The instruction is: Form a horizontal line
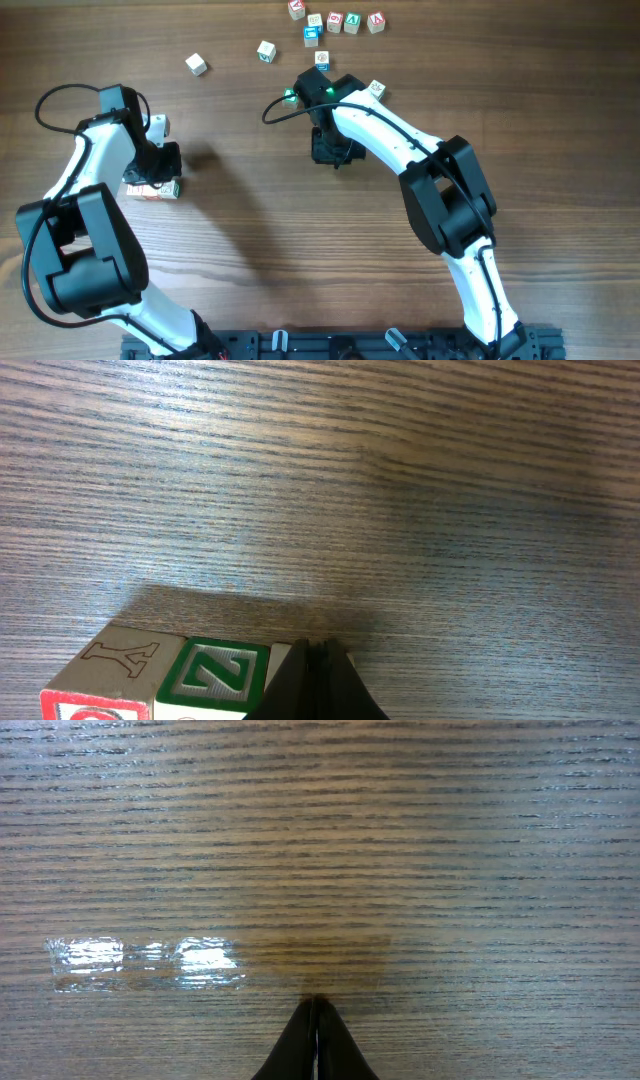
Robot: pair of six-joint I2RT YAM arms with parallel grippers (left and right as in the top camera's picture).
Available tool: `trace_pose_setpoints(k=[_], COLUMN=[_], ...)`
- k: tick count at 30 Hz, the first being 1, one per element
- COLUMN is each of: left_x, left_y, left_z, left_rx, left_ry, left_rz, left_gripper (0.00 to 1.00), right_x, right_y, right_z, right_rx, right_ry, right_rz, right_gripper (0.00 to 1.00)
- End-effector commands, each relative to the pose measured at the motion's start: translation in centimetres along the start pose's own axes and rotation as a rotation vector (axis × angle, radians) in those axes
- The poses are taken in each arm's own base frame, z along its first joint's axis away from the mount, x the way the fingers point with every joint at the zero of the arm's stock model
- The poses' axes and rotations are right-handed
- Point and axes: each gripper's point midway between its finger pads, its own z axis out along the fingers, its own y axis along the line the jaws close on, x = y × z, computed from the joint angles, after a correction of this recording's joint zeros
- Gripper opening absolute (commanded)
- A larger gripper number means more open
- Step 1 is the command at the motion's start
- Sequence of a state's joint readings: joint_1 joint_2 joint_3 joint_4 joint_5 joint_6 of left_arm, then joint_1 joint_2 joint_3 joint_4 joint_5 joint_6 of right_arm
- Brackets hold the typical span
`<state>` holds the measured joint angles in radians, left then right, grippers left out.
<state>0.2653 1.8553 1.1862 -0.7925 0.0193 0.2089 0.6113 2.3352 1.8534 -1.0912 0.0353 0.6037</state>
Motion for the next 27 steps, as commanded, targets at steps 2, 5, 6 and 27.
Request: trace_pose_setpoints(k=[2, 5, 6, 27], left_x=[0.56, 0.57, 0.57, 0.66], left_y=[0.18, 0.18, 0.18, 0.17], left_z=[0.57, 0.56, 0.56, 0.56], left_rx=[-0.01, -0.01, -0.01, -0.01], left_ry=[0.024, 0.024, 0.024, 0.028], left_rz=[0.019, 0.019, 0.019, 0.019], left_gripper=[0.04, 0.04, 0.04, 0.04], right_x=[-0.39, -0.39, -0.38, -0.58], right_y=[-0.46, -0.45, -0.46, -0.31], right_z=[-0.54, -0.54, -0.53, -0.53], right_rx=[0.013, 0.013, 0.013, 0.007], right_ry=[-0.027, -0.027, -0.027, -0.034], right_rz=[-0.006, -0.006, -0.006, -0.016], right_gripper=[0.05, 0.05, 0.05, 0.05])
